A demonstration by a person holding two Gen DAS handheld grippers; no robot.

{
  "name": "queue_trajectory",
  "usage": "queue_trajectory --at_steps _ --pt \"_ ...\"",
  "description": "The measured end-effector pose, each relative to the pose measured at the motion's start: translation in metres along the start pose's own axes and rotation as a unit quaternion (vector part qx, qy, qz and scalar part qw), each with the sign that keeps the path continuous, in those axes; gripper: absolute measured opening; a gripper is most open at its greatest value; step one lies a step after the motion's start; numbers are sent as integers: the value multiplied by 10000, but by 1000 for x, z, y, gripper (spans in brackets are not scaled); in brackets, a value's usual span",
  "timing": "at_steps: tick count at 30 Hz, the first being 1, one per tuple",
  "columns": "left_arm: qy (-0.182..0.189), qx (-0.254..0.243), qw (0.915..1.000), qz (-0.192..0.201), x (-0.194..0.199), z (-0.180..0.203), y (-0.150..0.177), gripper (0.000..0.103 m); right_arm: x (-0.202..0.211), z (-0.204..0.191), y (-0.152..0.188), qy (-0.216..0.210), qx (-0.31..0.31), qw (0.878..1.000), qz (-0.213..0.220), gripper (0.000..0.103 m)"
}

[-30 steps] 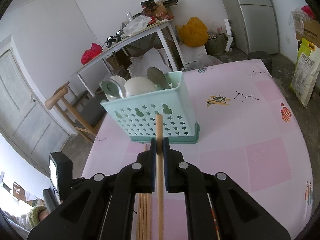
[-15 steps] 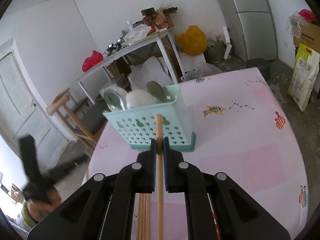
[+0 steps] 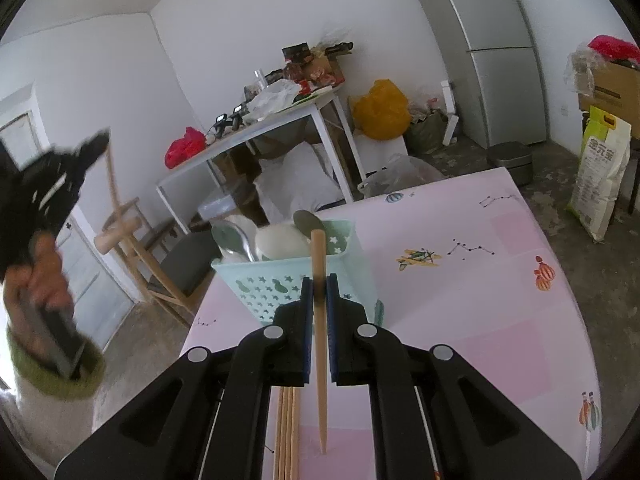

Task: Organize utensils
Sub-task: 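Raise both chopsticks over the mint holder and drop the left tool's chopstick in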

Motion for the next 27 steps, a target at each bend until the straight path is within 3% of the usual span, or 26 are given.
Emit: queue_trajectory --at_steps 8,15,21,27 --pt "326 1 9989 328 -71 51 5 5 28 5 -16 155 -17 9993 343 7" --pt "125 -36 9990 418 -117 63 20 5 40 20 -27 225 -155 9984 497 7" --pt "-70 -106 9989 442 -135 60 29 5 39 27 -27 212 -251 9982 503 7" --pt "-66 -318 9994 121 -142 57 55 5 38 31 -25 211 -305 9982 471 7"
Point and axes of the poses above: each gripper's, at about its wrist camera, not at the fingertips, and x roughly against the way its jaws point, z to its right, y to its underside, the point moved 6 cm from there along -x, roughly the way its jaws point, and after that the axes turned 9 degrees about -y, right-handed, at the moved point
